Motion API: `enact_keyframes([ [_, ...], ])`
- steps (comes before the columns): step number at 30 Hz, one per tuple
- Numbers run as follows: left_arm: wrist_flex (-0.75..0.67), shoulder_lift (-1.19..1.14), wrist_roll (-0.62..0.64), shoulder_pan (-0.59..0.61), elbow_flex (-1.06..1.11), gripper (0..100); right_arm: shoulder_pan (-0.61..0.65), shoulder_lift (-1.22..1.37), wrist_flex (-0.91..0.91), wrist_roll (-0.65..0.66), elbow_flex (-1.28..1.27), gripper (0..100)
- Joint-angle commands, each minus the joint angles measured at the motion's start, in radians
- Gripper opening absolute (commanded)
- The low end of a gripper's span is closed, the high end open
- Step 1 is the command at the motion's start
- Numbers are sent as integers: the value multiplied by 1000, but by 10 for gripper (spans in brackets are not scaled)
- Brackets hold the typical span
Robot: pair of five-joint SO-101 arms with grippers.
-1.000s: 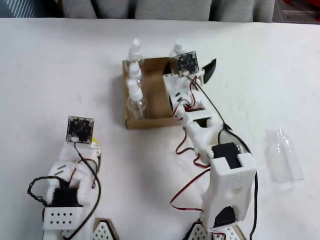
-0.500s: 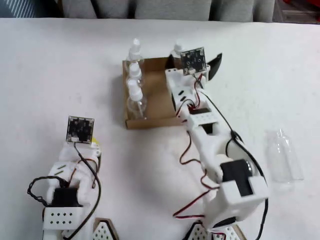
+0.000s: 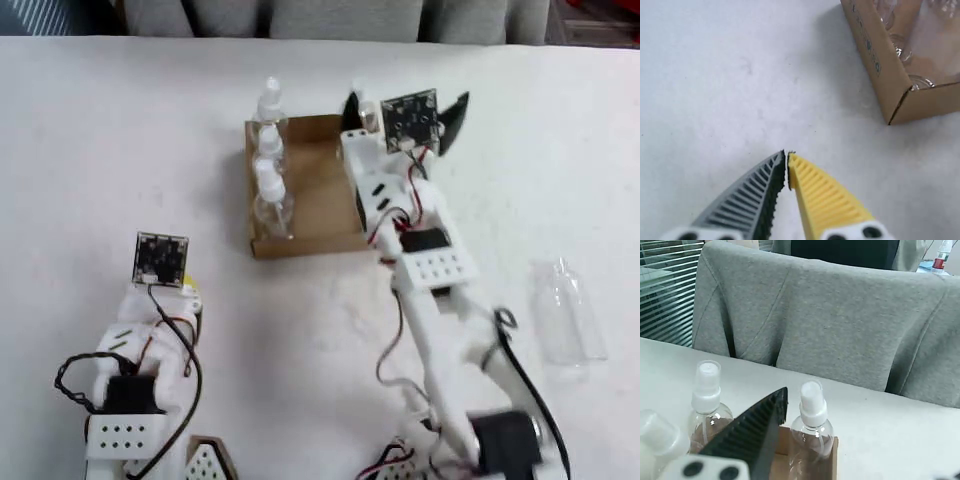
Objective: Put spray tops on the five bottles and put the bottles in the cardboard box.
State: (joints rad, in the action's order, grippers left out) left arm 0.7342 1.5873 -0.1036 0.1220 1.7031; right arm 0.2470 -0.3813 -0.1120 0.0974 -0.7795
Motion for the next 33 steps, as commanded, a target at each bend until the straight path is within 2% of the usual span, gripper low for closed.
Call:
enact_keyframes([
  [1,-26,4,-8,10,-5,21,-58,-222,127,0,-60,489],
  [9,-26,2,-8,10,-5,21,-260,-693,278,2,-328,237],
  [13,-23,2,-8,12,-5,21,-424,-928,375,2,-433,118],
  [17,-23,2,-8,12,-5,21,-601,-1125,559,3,-482,27],
  [22,-23,2,-8,12,-5,21,-791,-1253,843,9,-483,24],
  [24,-23,2,-8,12,-5,21,-832,-1259,926,95,-483,23],
  [30,-20,2,-8,12,-5,21,-816,-1259,1219,322,-485,28],
  [33,-20,2,-8,12,-5,21,-799,-1259,1294,356,-485,28],
])
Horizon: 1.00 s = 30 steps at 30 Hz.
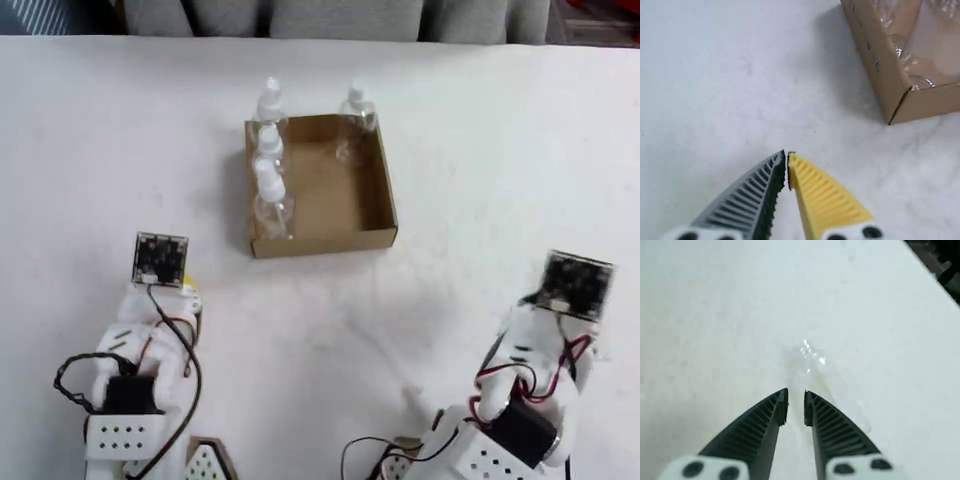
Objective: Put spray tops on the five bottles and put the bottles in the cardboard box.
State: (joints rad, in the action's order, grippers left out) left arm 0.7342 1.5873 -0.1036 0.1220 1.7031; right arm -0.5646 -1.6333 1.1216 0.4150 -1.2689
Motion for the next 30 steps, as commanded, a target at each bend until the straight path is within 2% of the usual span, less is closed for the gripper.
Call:
enact_keyframes([
  [1,-20,2,-6,12,-5,21,4,-7,62,43,3,28],
  [4,-18,2,-6,13,-5,21,-38,-4,56,69,-6,28],
  [6,-18,2,-6,13,-5,21,-44,19,47,153,-25,29],
  [11,-18,2,-6,13,-5,21,-64,246,-47,215,8,29],
  [15,-18,2,-6,13,-5,21,-133,490,-84,241,196,33],
  [19,-18,2,-6,13,-5,21,-177,748,-31,253,410,116],
  [21,-18,2,-6,13,-5,21,-185,875,-15,250,500,152],
  [27,-18,2,-6,12,-5,21,-170,1225,-22,252,704,164],
  [30,-18,2,-6,12,-5,21,-159,1357,-22,258,779,225],
])
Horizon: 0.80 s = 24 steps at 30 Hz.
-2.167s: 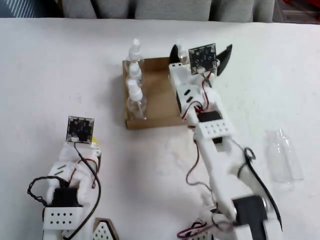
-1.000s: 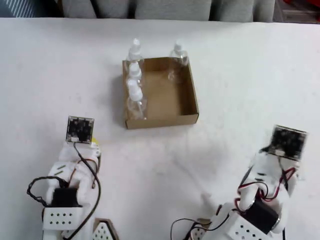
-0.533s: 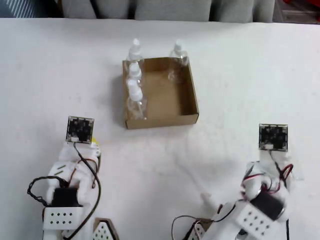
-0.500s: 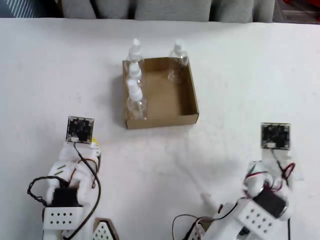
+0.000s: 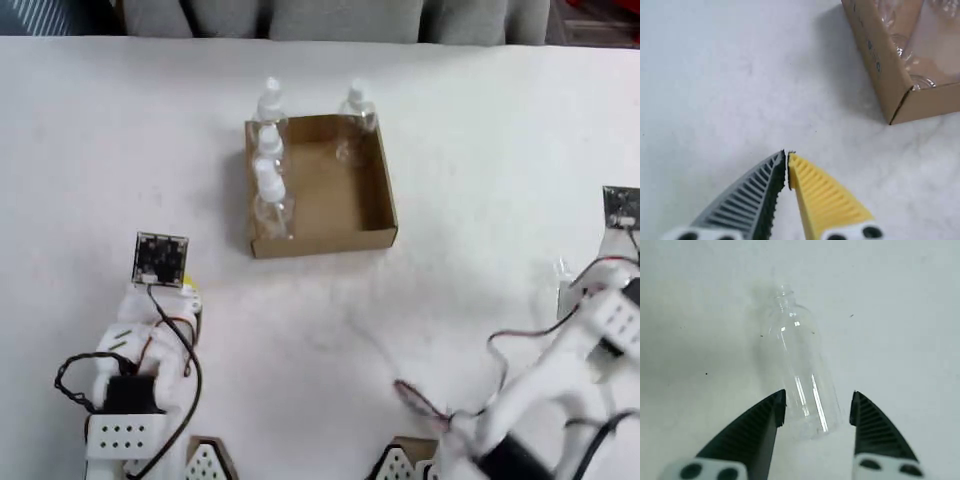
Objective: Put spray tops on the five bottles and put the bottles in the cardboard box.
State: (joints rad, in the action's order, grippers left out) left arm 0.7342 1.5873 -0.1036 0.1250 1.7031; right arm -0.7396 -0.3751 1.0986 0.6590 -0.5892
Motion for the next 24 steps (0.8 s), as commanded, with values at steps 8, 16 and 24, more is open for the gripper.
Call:
enact_keyframes([
  [8,-18,2,-6,8,-5,21,45,331,1,12,193,330],
  [16,37,1,-6,-4,-28,21,13,237,142,-84,196,329],
  [24,459,-2,-80,-127,-402,21,-99,108,177,-114,173,176],
])
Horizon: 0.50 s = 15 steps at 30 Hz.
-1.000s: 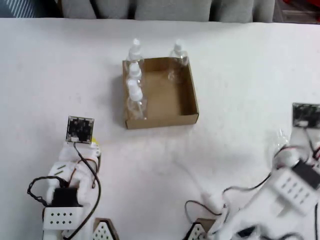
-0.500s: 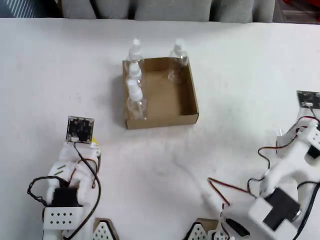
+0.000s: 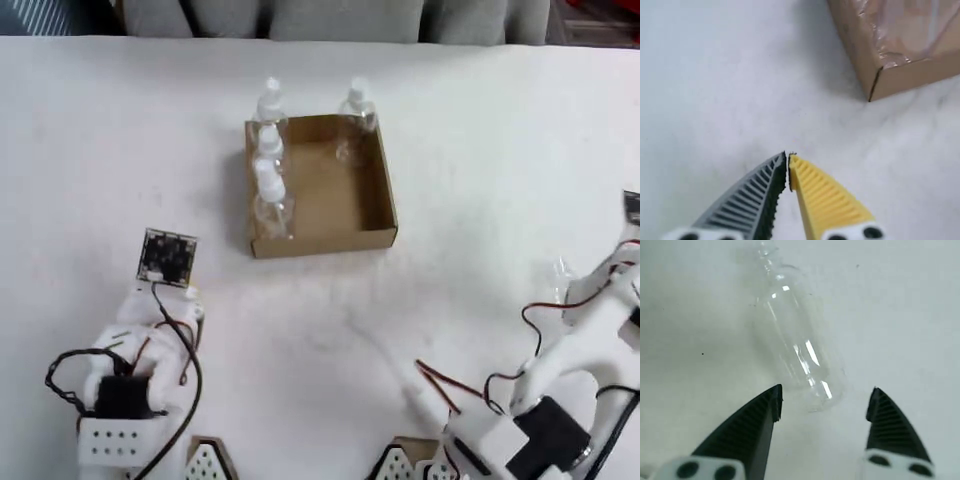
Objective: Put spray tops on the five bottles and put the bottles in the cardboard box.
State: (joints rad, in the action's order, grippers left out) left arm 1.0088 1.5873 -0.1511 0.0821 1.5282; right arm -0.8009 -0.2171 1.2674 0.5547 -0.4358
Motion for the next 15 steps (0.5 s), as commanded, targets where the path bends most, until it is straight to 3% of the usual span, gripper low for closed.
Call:
enact_keyframes([
  [1,222,-4,-34,-110,-273,21,-48,-47,2,-9,15,173],
  [5,338,-117,-35,-231,-457,21,-110,-10,-56,-8,9,173],
  [8,390,-303,-35,-392,-555,21,-140,33,-114,-8,11,173],
  [15,192,-527,-38,-920,-523,21,-186,113,-237,-8,11,173],
])
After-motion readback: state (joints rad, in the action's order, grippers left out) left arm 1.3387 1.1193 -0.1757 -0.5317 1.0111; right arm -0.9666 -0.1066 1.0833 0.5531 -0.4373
